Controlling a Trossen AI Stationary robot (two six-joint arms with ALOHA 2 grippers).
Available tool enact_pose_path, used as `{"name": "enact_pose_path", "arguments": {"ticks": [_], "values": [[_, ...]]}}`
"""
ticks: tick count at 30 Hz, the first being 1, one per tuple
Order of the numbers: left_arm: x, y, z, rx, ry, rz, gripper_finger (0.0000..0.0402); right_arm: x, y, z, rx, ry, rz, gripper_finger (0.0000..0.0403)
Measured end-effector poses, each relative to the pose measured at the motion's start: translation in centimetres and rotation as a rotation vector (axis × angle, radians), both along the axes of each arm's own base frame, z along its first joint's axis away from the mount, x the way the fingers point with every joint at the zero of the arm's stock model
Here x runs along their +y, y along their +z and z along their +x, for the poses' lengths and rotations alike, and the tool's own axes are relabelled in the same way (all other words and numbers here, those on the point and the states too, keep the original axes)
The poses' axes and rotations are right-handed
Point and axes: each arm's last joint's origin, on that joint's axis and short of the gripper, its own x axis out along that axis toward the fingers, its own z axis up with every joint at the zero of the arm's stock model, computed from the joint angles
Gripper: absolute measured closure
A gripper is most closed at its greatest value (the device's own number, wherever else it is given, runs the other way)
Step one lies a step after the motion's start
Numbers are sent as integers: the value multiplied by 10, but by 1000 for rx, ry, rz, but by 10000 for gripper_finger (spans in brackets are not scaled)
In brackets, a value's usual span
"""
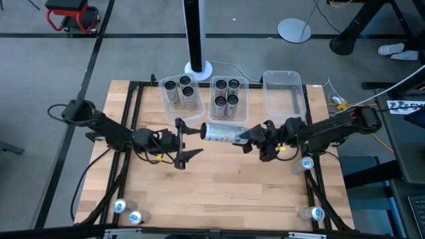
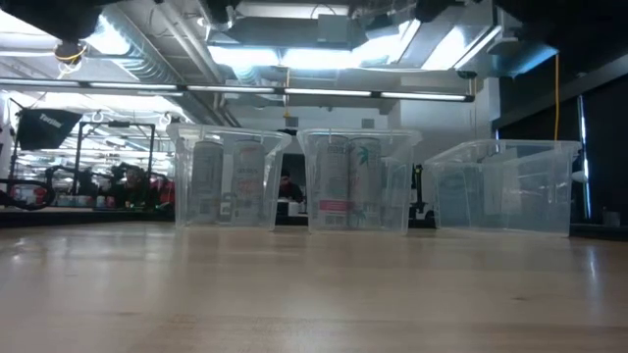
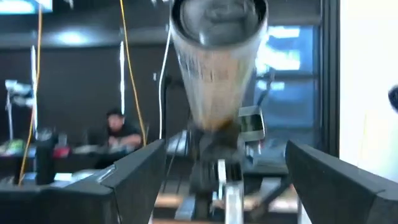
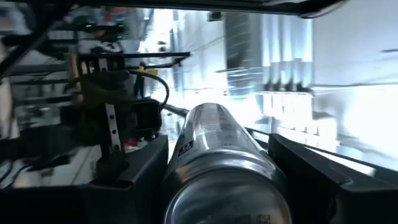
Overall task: Sort soda cans
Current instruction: Put the white and black starfruit soda can into the left transparent bin
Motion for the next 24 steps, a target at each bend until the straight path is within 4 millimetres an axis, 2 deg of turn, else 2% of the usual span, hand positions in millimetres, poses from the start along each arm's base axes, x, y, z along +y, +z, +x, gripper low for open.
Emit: {"name": "enact_pose_path", "arguments": {"ticks": [6, 13, 24], "values": [[2, 10, 2, -161, -41, 3, 86, 2, -10, 16, -114, 17, 41, 156], [1, 24, 8, -214, -98, 29, 86, 7, -16, 44, -87, 63, 41, 156], [2, 36, 6, -304, -104, 90, 86, 10, -17, 71, -93, 67, 46, 156]]}}
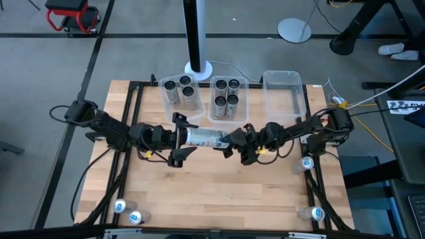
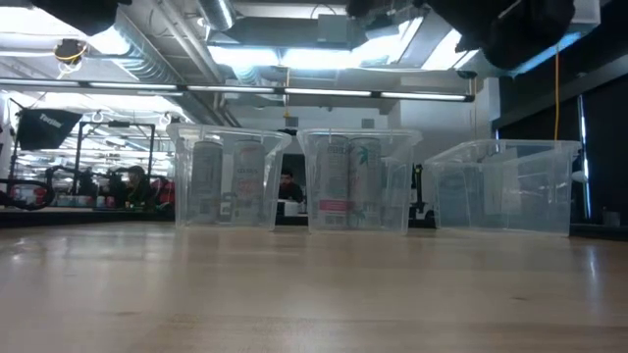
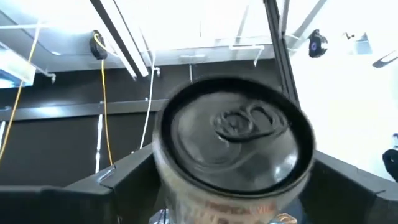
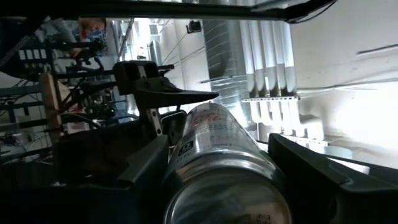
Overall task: Sort soda cans
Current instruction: Put the white and black starfruit soda can into the left transparent bin
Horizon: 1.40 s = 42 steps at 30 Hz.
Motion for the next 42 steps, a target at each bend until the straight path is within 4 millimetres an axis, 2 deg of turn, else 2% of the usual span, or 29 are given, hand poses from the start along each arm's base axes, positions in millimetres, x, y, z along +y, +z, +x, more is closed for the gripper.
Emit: {"name": "enact_pose_path", "arguments": {"ticks": [6, 16, 18, 21, 23, 27, 31, 37, 42], "values": [[0, 1, 2, 5, 10, 34, 86, 2, 5, 18, -17, 17, 15, 156], [-3, 5, -3, -56, 14, 47, 88, 2, 2, 19, -3, 9, 22, 156], [-4, 5, -3, -57, 13, 54, 102, 3, 1, 19, -2, 14, 19, 156], [-4, 5, -3, -54, 14, 61, 142, 3, 1, 19, -1, 20, 14, 153], [-4, 5, -3, -54, 19, 67, 162, 3, 1, 19, 2, 19, 13, 132], [-4, 3, -2, -40, 29, 84, 162, 2, 0, 19, 13, 15, 14, 74], [-4, 5, -4, -48, 32, 83, 162, 2, 5, 17, 27, 15, 12, 34], [3, 21, -16, -45, 137, 36, 162, 1, 21, 7, 233, 10, -19, 12], [22, 33, -28, 193, 408, 26, 162, -4, 36, -25, 542, -23, -32, 9]]}}
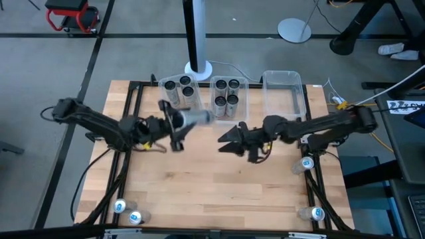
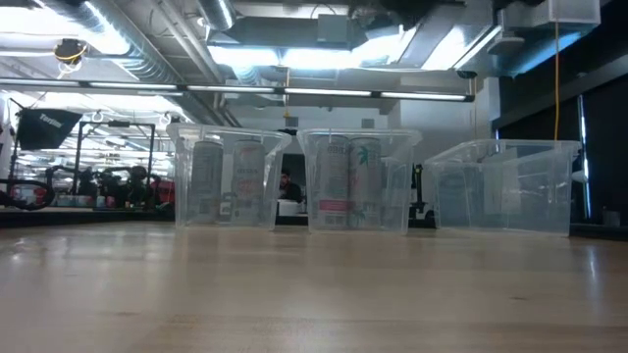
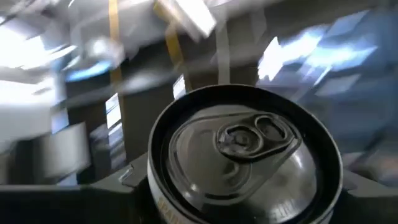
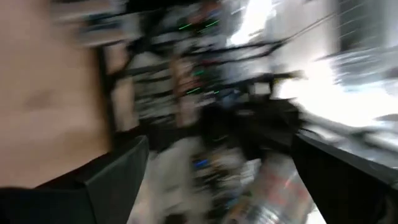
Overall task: Sort soda cans
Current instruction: Put the white and black starfruit soda can into the left transparent bin
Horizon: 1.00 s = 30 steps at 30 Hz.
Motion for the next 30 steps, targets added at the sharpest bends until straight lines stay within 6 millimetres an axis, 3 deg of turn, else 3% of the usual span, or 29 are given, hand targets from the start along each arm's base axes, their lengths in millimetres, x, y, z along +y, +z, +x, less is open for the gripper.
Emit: {"name": "enact_pose_path", "arguments": {"ticks": [5, 11, 18, 22, 30], "values": [[27, 11, -14, 202, 267, -89, 162, -5, -3, -35, 307, -127, -34, 9], [62, -13, -22, 393, 456, -288, 162, 0, -17, -55, 523, -313, -49, 9], [97, -37, -29, 481, 628, -474, 162, 7, -56, -63, 512, -394, -44, 8], [103, -45, -30, 518, 663, -511, 162, 5, -75, -67, 487, -402, -8, 8], [112, -80, -23, 568, 668, -577, 162, 3, -110, -81, 369, -364, 49, 8]]}}
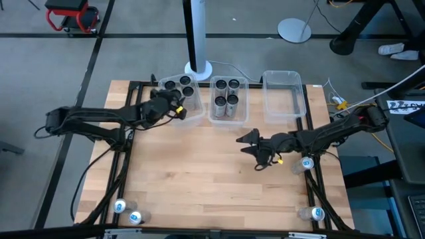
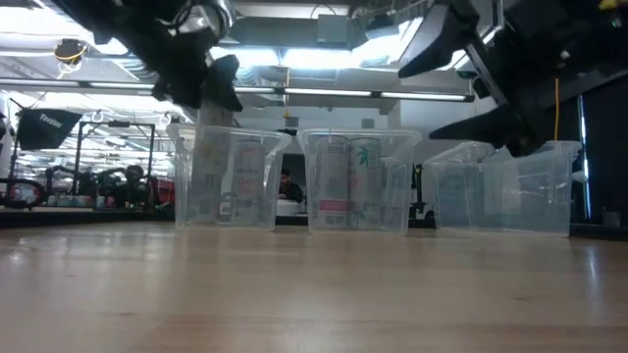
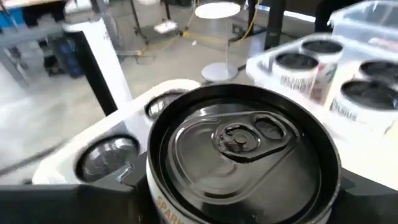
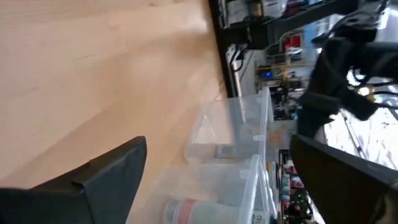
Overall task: Sort soda cans
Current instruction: Put the white and black starfruit soda can into the left transparent bin
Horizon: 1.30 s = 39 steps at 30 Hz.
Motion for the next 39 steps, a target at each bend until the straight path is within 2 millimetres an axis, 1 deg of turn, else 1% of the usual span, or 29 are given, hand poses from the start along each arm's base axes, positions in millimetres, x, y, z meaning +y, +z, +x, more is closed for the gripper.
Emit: {"name": "enact_pose_path", "arguments": {"ticks": [3, 6, 14, 20, 24, 33, 36, 39], "values": [[6, -12, 1, 23, 35, -25, 162, -1, -7, -5, -39, 8, 9, 8], [13, -24, 2, 41, 71, -35, 162, -1, -10, -7, -62, 8, 14, 8], [22, -45, 11, 53, 86, -90, 160, -2, -15, -10, -47, 9, 10, 8], [29, -51, 12, 78, 122, -89, 128, -2, -16, -10, -46, 9, 9, 8], [31, -52, 12, 84, 134, -87, 115, -2, -17, -10, -37, 10, 4, 8], [31, -50, 14, 82, 107, -75, 111, -2, -16, -10, -36, 16, -15, 8], [28, -43, 16, 82, 73, -64, 110, -2, -17, -10, -32, 16, -16, 8], [24, -24, 15, 77, 38, -24, 110, -2, -17, -10, -28, 16, -17, 8]]}}
